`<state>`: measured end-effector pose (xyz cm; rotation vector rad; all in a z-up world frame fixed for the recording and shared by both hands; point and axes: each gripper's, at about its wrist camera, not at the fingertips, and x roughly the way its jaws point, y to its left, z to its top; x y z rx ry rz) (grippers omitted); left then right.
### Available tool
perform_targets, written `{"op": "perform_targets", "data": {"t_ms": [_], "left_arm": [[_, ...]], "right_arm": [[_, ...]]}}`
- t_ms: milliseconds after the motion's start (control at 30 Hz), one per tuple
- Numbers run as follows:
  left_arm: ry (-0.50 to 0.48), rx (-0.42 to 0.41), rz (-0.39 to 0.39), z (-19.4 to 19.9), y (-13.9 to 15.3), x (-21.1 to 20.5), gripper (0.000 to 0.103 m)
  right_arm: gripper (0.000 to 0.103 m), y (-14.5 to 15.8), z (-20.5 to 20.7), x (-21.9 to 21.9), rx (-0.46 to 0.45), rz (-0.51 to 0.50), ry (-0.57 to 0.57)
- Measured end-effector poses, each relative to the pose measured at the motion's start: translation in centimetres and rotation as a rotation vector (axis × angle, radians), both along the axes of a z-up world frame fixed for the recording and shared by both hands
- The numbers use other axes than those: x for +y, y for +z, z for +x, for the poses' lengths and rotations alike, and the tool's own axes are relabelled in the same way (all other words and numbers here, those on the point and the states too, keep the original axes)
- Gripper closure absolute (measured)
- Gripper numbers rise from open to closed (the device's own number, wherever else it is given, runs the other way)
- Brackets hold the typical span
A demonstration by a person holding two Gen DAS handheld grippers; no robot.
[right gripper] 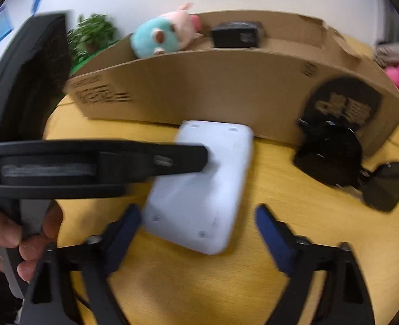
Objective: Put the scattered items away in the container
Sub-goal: 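Close both grippers on opposite sides of the white power bank, then lift the power bank with both grippers and carry it over the box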
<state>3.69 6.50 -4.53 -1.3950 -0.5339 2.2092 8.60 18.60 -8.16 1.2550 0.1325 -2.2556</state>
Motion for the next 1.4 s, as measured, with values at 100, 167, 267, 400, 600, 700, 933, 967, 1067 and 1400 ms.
{"op": "perform_targets", "data": {"t_ms": [100,167,267,400,600,700,933,967,1067,1400], "left_arm": [[0.009,0.003,0.009,0.3,0.0,-0.4,0.066],[0.007,0.006,0.01,0.6,0.0,-0.4,0.067],[0.005,0.023,-0.006,1.1,0.4,-0.3,0.069],[0.008,0.06,-0.012,1.8,1.3,-0.2,0.071],[0.019,0.143,-0.029,2.8,3.8,0.3,0.071],[0.028,0.196,-0.055,3.1,5.7,0.5,0.071],[0.039,0.282,-0.049,2.9,9.6,0.4,0.071],[0.037,0.292,-0.052,2.7,10.0,0.5,0.071],[0.037,0.305,-0.049,2.1,10.8,0.2,0.072],[0.036,0.335,-0.036,0.3,12.3,-0.9,0.073]], "right_arm": [[0.027,-0.1,0.4,-0.4,0.026,0.027,-0.002],[0.027,-0.1,0.5,-0.2,0.028,0.021,-0.012],[0.028,0.1,1.0,0.0,0.031,0.018,-0.027],[0.029,0.4,1.2,0.2,0.042,0.007,-0.046],[0.032,2.5,1.6,0.5,0.11,-0.005,-0.071],[0.032,3.9,1.4,0.5,0.132,-0.016,-0.069],[0.032,8.3,0.9,0.5,0.217,-0.035,-0.077],[0.032,8.7,0.8,0.5,0.224,-0.036,-0.079],[0.032,9.7,0.2,0.3,0.243,-0.041,-0.08],[0.032,11.6,-1.6,-0.6,0.267,-0.051,-0.079]]}}
